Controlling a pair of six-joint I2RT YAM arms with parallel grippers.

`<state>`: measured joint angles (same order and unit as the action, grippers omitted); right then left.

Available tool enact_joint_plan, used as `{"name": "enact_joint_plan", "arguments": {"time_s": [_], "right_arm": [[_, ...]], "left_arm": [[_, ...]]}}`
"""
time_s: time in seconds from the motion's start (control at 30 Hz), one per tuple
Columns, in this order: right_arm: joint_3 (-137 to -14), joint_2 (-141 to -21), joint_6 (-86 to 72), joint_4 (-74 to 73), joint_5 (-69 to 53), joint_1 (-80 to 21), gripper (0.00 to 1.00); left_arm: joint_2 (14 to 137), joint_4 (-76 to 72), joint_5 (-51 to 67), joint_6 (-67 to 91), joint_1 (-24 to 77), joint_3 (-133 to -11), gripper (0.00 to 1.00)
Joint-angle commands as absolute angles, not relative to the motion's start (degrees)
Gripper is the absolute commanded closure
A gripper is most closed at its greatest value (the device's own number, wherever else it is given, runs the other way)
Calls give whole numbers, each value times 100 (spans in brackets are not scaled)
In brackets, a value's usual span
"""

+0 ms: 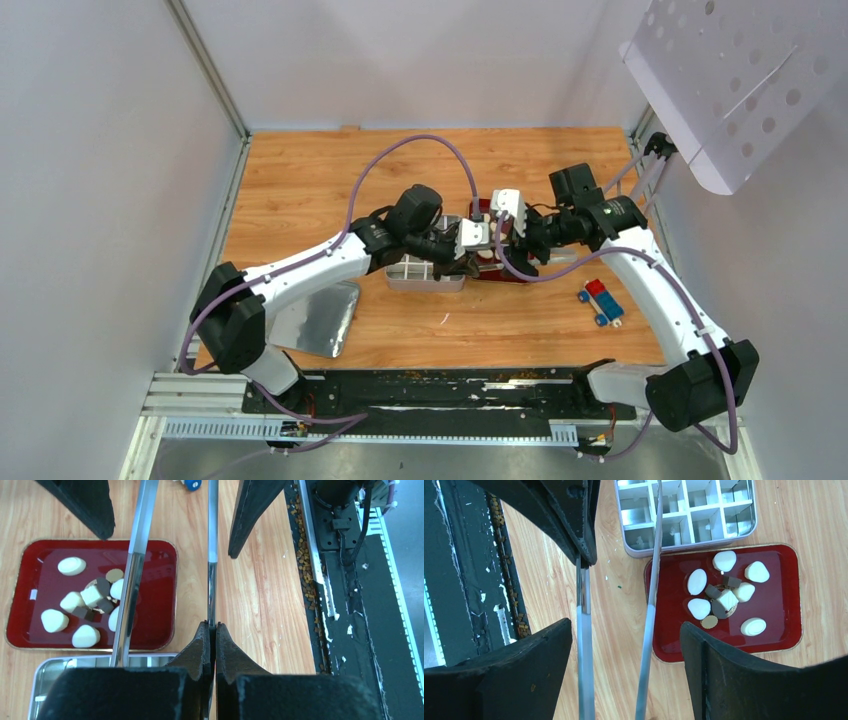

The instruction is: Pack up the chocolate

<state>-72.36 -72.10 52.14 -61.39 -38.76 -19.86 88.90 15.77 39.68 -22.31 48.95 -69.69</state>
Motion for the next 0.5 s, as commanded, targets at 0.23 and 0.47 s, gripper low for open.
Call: {"name": "enact_joint_plan", "arguments": {"time_s": [0.23,0.47], "right_arm": [[-7191,-7128,5363,-6396,-3942,-2021,45],[-7317,-7241,5165,-6320,-3863,-2021,60]], "left_arm": [[8563,877,4009,-1972,4781,-6874,100],[8585,853,3888,-1905,4781,-6854,98]]}}
